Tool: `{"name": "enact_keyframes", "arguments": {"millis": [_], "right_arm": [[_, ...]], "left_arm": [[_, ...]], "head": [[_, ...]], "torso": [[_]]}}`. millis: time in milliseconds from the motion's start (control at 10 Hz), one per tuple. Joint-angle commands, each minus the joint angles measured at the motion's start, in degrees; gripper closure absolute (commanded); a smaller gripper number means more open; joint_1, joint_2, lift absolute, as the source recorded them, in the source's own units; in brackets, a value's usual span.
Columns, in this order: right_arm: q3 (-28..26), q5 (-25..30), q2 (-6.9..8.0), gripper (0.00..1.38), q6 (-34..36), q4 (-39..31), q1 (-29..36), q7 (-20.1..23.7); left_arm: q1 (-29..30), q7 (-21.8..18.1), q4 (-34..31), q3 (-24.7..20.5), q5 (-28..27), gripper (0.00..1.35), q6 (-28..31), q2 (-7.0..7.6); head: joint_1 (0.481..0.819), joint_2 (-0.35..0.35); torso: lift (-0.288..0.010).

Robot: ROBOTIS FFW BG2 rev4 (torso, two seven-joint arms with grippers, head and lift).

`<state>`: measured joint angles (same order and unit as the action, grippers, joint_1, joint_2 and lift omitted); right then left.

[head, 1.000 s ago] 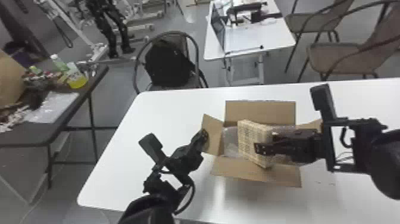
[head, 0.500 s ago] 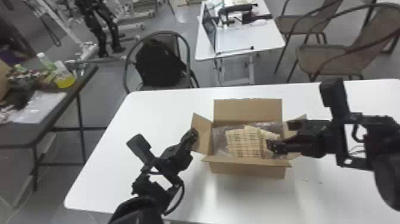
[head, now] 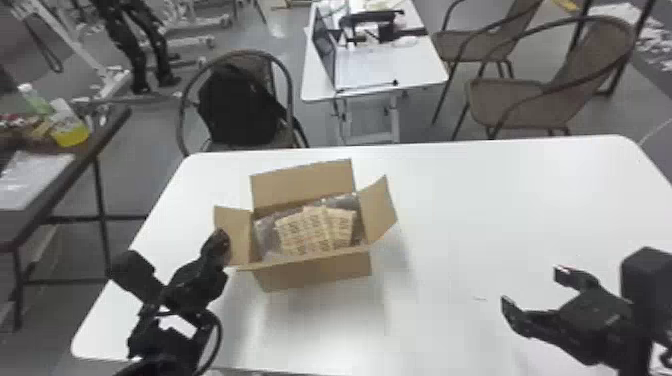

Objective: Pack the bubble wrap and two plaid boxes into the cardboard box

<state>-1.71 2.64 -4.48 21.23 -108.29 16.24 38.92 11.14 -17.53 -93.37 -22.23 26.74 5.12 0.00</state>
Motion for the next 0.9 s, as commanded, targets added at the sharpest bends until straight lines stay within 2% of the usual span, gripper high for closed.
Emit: {"name": "enact_keyframes", "arguments": {"millis": [0,100,200,300,400,500,600,700,800], "right_arm": [[0.0,-1.4,0.00,0.11,0.8,0.0,0.9,0.3],[0.1,-1.7,0.00,0.11,1.1,0.4,-0.2,1.2],[0.4,-1.2,-0.09,0.11,1.9,0.9,-1.6,2.8],[0.9,-0.8,-0.09,0.11,2.5,1.3,-2.6,4.1],[1.9,-0.7,-0.09,0.11,2.9,1.8,-3.5,4.7],[2.9,-0.7,-0.09,0.11,3.1,2.3,-4.3,4.9],[3.1,-0.9,-0.09,0.11,3.3,2.8,-4.8,5.1],[3.6,-1.0,-0.09,0.11,3.4,2.9,-5.3,5.4],[4.0,-0.2,0.00,0.11,3.6,3.3,-6.2,6.3]], "left_arm": [[-1.6,5.2,3.5,-4.6,-1.6,1.21,-7.6,-0.15],[-3.2,13.7,6.4,-5.2,-3.1,1.21,-13.9,-0.15],[-5.5,22.6,12.0,-3.2,-2.2,1.21,-25.1,-0.15],[-8.2,32.5,17.2,-0.5,-2.7,1.21,-34.5,-0.15],[-10.1,38.8,20.5,0.3,-2.1,1.21,-39.5,-0.15],[-11.1,42.8,22.1,0.6,-2.3,1.21,-42.8,-0.15],[-11.8,51.1,23.6,1.6,-5.2,1.21,-46.8,-0.15],[-12.9,53.2,25.5,0.5,-5.7,1.21,-48.3,-0.15],[-13.2,53.2,26.6,1.1,-4.4,1.08,-49.7,0.62]], "head": [[0.695,0.278],[0.695,0.310],[0.695,0.350],[0.695,0.350],[0.695,0.350],[0.695,0.350],[0.695,0.350],[0.695,0.350],[0.695,0.350]], "torso": [[-0.087],[-0.087],[-0.087],[-0.087],[-0.087],[-0.087],[-0.087],[-0.087],[-0.087]]}}
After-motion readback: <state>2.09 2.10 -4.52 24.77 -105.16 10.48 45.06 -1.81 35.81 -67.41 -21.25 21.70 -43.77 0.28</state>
